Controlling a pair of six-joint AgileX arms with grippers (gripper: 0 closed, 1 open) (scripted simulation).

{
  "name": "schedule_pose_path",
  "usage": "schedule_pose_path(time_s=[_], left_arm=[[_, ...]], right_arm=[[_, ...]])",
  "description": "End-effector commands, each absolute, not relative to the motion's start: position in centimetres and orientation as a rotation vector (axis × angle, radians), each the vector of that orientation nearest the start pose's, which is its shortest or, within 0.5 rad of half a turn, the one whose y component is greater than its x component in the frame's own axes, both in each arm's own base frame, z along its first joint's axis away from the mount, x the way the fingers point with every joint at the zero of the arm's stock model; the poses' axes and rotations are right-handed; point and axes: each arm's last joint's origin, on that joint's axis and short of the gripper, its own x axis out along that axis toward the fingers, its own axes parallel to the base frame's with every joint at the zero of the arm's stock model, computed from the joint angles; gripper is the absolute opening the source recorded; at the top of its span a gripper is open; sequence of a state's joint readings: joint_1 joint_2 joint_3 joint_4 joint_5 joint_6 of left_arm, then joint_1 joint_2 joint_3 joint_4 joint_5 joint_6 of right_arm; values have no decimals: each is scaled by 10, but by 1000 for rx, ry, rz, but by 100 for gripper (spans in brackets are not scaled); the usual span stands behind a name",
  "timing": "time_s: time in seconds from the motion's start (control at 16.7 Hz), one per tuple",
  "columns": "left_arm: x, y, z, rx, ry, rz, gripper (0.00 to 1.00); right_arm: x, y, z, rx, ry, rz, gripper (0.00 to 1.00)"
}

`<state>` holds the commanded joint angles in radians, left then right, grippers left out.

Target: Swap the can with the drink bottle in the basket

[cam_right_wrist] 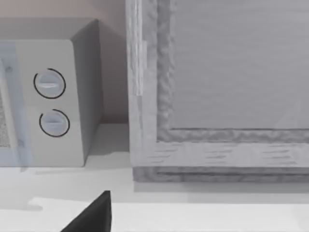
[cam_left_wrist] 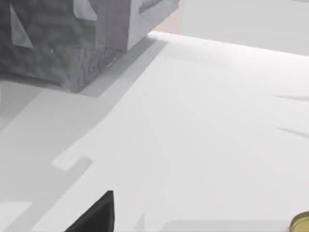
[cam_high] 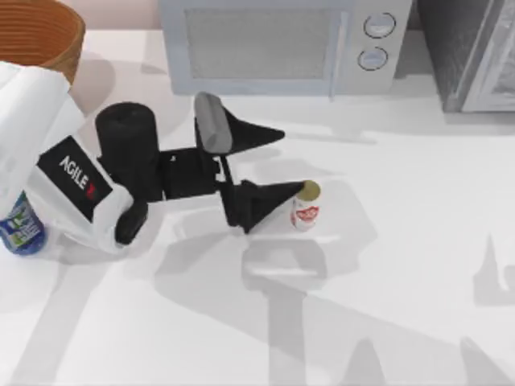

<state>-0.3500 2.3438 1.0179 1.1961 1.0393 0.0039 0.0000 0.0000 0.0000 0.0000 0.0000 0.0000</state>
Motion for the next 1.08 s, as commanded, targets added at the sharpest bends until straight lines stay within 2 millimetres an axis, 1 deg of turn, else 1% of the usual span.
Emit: schedule_pose_path(time_s=[0.06, 0.18, 0.3, 0.36, 0.48, 0.6, 0.72, 0.84, 0.96, 1.08], left_arm=[[377, -152, 69, -58, 138, -1300, 100], [369, -130, 106, -56, 148, -1167, 100], [353, -106, 146, -47, 144, -1025, 100], [340, -94, 166, -42, 138, -952, 100], [308, -70, 201, -29, 119, -807, 100], [268, -50, 225, -17, 97, -664, 100], [226, -34, 236, -7, 72, -528, 100], [186, -23, 235, 0, 46, -402, 100], [154, -15, 225, 3, 22, -288, 100], [131, -9, 209, 4, 2, -192, 100]], right_arm=[[106, -1, 160, 0, 0, 0, 100], [106, -1, 160, 0, 0, 0, 100], [106, -1, 160, 0, 0, 0, 100], [106, -1, 160, 0, 0, 0, 100], [106, -1, 160, 0, 0, 0, 100], [106, -1, 160, 0, 0, 0, 100], [106, -1, 160, 0, 0, 0, 100], [106, -1, 160, 0, 0, 0, 100], [106, -1, 160, 0, 0, 0, 100], [106, -1, 160, 0, 0, 0, 100]])
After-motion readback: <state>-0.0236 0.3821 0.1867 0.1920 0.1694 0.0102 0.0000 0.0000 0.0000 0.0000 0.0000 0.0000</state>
